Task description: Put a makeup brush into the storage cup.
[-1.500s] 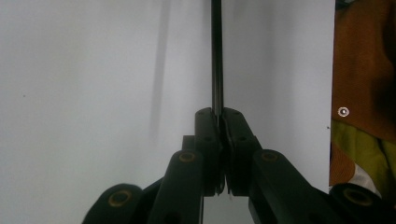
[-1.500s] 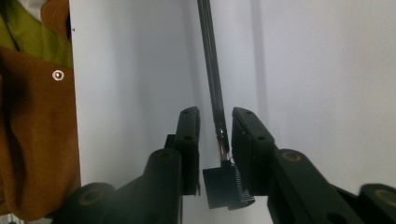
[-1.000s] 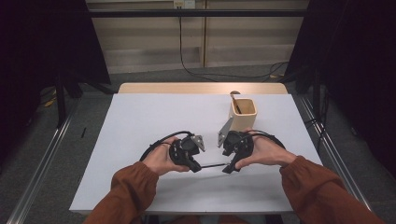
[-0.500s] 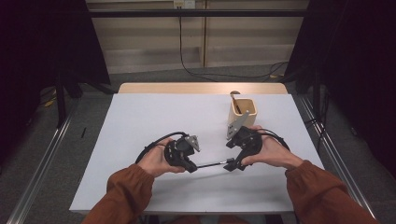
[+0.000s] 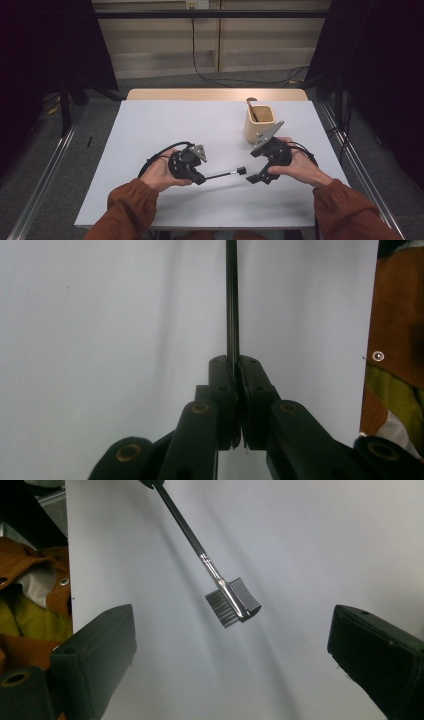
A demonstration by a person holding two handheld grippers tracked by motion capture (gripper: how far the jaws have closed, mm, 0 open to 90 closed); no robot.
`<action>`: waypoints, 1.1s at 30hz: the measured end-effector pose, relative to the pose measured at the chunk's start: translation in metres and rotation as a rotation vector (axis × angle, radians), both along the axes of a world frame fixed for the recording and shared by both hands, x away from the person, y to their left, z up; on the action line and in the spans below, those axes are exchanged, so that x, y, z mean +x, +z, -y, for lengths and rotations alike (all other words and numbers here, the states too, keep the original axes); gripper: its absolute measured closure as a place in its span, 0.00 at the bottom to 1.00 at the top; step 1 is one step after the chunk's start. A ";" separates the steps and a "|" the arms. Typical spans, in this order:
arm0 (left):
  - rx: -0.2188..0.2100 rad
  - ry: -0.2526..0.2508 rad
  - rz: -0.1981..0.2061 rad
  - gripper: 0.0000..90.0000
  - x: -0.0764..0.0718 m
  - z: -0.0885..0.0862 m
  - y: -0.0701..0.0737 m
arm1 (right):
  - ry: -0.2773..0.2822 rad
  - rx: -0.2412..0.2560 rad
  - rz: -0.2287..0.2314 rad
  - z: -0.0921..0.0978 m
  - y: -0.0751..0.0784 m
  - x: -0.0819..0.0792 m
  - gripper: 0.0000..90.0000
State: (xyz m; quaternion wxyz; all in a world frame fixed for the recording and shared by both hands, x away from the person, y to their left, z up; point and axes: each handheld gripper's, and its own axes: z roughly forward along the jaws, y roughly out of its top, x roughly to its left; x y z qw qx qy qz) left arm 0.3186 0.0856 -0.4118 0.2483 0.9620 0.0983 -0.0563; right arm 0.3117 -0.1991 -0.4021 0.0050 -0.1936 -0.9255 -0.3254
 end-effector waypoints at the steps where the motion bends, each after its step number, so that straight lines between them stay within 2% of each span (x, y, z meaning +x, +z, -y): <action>1: 0.000 0.002 0.000 0.95 0.000 -0.002 0.000 | -0.003 0.007 0.000 0.001 0.000 -0.001 0.04; 7: -0.011 0.023 -0.006 0.95 -0.001 -0.011 -0.002 | -0.042 0.052 0.010 0.014 -0.002 -0.007 0.04; 12: -0.047 0.050 -0.005 0.95 -0.004 -0.018 -0.002 | -0.068 0.121 0.005 0.027 -0.004 -0.014 0.03; 15: -0.058 0.060 -0.011 0.95 -0.004 -0.022 -0.002 | -0.085 0.145 0.015 0.033 -0.006 -0.018 0.03; 18: -0.098 0.085 -0.009 0.95 -0.003 -0.024 -0.002 | -0.114 0.203 -0.003 0.040 -0.011 -0.022 0.02; 19: -0.128 0.089 -0.018 0.95 -0.003 -0.024 -0.001 | -0.126 0.212 0.008 0.042 -0.014 -0.024 0.03; 21: -0.137 0.084 -0.010 0.95 -0.005 -0.023 -0.001 | -0.158 0.222 0.021 0.045 -0.018 -0.027 0.04; 24: -0.155 0.090 -0.005 0.95 -0.005 -0.024 -0.002 | -0.178 0.267 0.031 0.050 -0.018 -0.031 0.03; 26: -0.173 0.114 0.005 0.95 -0.007 -0.026 -0.002 | -0.188 0.300 0.047 0.053 -0.017 -0.033 0.03; 28: -0.217 0.122 -0.013 0.95 -0.006 -0.030 -0.003 | -0.201 0.320 0.061 0.056 -0.017 -0.035 0.03; 31: -0.279 0.142 -0.012 0.95 -0.010 -0.031 -0.006 | -0.227 0.347 0.075 0.058 -0.020 -0.039 0.03; 33: -0.306 0.146 -0.011 0.95 -0.012 -0.031 -0.008 | -0.232 0.359 0.087 0.059 -0.020 -0.040 0.03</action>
